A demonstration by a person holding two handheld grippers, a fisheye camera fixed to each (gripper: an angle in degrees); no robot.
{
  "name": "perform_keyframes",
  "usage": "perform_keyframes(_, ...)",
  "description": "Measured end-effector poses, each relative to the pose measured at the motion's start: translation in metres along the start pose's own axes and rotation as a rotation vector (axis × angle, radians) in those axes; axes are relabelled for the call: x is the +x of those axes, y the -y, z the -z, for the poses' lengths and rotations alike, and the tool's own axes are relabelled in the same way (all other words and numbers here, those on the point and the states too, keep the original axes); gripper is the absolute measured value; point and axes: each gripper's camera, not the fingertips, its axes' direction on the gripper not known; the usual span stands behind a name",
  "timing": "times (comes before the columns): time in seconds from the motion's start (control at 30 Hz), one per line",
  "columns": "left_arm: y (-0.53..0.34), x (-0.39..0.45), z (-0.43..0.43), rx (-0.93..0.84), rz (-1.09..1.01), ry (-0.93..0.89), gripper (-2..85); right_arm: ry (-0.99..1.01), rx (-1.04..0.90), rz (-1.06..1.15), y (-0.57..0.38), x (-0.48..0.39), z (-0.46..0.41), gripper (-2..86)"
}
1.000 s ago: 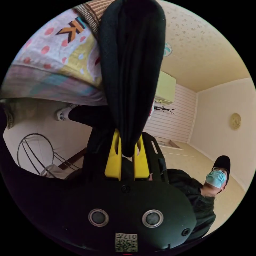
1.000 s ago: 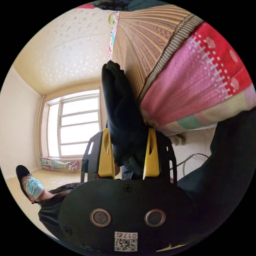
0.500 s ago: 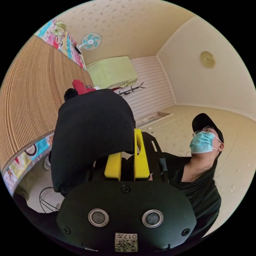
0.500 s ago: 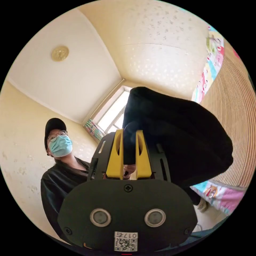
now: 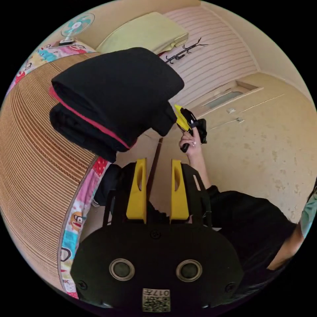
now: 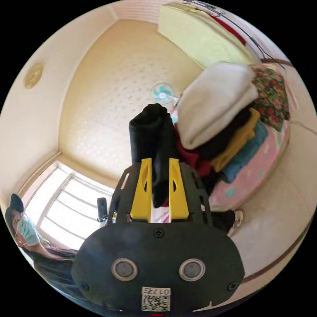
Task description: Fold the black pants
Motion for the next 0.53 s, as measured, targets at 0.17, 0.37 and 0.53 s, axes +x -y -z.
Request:
perform_keyframes(0.17, -0.157, -0.142, -0.024, 0.01, 0.314, 0.203, 10.5, -0.296, -0.059, -0.102, -0.136, 0.097, -0.003, 1.5)
perform_keyframes(0.37, -0.399, -0.213, 0.213, 0.572, 0.859, 0.652, 11.4, -0.393, 0.045, -0.005, -0.173, 0.081, -0.067, 0.3)
perform_keyframes(0.53, -0.518, -0.185, 0.372, 0.964, 1.106, 0.999, 14.6, -0.302, 0.171, 0.088, -0.142, 0.027, -0.123, 0.2)
